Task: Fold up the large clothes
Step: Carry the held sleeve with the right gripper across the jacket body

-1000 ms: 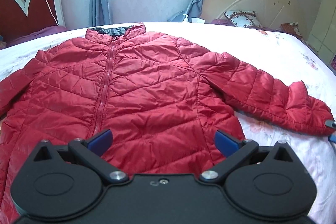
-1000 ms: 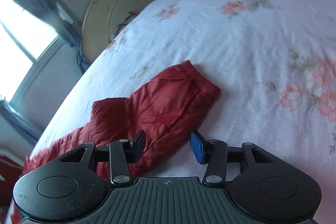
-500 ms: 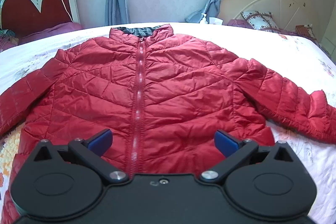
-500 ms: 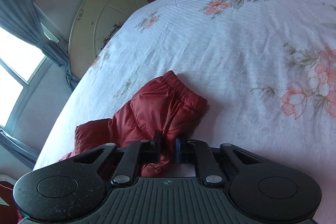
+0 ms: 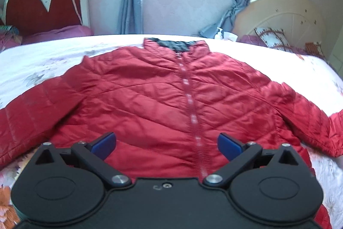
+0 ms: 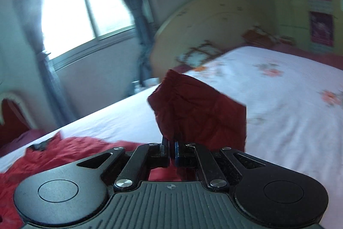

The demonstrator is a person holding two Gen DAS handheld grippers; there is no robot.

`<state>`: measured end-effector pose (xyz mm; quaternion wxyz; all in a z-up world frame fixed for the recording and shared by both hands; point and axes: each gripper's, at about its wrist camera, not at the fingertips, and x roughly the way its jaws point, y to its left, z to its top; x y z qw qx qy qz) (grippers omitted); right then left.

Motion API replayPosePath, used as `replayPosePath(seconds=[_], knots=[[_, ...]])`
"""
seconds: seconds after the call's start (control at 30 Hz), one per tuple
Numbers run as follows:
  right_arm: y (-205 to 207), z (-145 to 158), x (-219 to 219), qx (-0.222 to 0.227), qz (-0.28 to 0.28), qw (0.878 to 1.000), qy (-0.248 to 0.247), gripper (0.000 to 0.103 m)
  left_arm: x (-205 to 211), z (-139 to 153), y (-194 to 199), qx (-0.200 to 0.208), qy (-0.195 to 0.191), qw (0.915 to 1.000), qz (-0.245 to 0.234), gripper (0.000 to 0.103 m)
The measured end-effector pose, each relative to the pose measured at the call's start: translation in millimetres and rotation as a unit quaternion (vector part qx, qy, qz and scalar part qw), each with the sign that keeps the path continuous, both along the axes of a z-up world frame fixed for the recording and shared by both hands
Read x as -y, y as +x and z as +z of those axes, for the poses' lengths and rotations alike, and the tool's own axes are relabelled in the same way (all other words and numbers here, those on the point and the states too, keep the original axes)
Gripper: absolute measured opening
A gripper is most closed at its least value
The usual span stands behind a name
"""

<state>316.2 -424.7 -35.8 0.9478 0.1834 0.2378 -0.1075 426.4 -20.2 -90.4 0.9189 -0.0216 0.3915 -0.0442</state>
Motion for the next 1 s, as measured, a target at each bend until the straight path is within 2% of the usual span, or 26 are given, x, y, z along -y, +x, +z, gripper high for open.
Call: replayPosePath(seconds=[0.13, 0.23, 0.37, 0.5, 0.53, 0.6, 0.67, 0.73, 0.8, 0.87, 0.9, 0.93, 0.97, 1.0], knots=[[34, 2, -77, -0.009, 0.083, 0.996, -0.007, 0.003, -38, -3, 8, -0.017, -0.044, 0.9989, -0.009, 0.101], [57, -7, -131, -0.023, 0.141, 0.99, -0.012, 0.003, -61, -4, 13, -0.018, -0.045, 0.9988, -0.007, 0.101], [78, -27, -198, -0.042, 0.208, 0.977, -0.024, 0.003, -92, -3, 19, -0.018, -0.053, 0.9982, 0.022, 0.1], [93, -47, -254, -0.06, 0.256, 0.964, -0.036, 0.003, -115, -2, 20, -0.013, -0.082, 0.9964, 0.016, 0.1], [94, -51, -266, -0.063, 0.267, 0.961, -0.039, 0.003, -121, -2, 20, -0.012, -0.099, 0.995, 0.01, 0.098], [96, -58, -287, -0.069, 0.29, 0.953, -0.042, 0.003, -128, -2, 21, -0.016, -0.112, 0.9935, 0.008, 0.085], [98, -66, -308, -0.076, 0.316, 0.945, -0.042, 0.003, -133, -4, 23, -0.021, -0.118, 0.9928, 0.007, 0.081], [103, -73, -326, -0.086, 0.342, 0.935, -0.04, 0.003, -137, -6, 24, -0.022, -0.12, 0.9924, 0.011, 0.081], [103, -82, -341, -0.096, 0.36, 0.927, -0.04, 0.003, -139, -8, 26, -0.023, -0.124, 0.992, 0.011, 0.088], [102, -86, -353, -0.1, 0.363, 0.925, -0.058, 0.004, -139, -11, 29, -0.026, -0.133, 0.9907, 0.009, 0.092], [101, -87, -357, -0.096, 0.363, 0.924, -0.07, 0.006, -139, -12, 30, -0.028, -0.139, 0.9899, 0.007, 0.093], [100, -85, -356, -0.094, 0.367, 0.922, -0.074, 0.013, -137, -14, 31, -0.03, -0.144, 0.9892, 0.006, 0.093], [98, -83, -353, -0.088, 0.37, 0.922, -0.071, 0.029, -135, -15, 34, -0.031, -0.149, 0.9883, 0.001, 0.093], [95, -79, -346, -0.079, 0.366, 0.925, -0.07, 0.039, -132, -16, 36, -0.032, -0.155, 0.9875, -0.002, 0.092]])
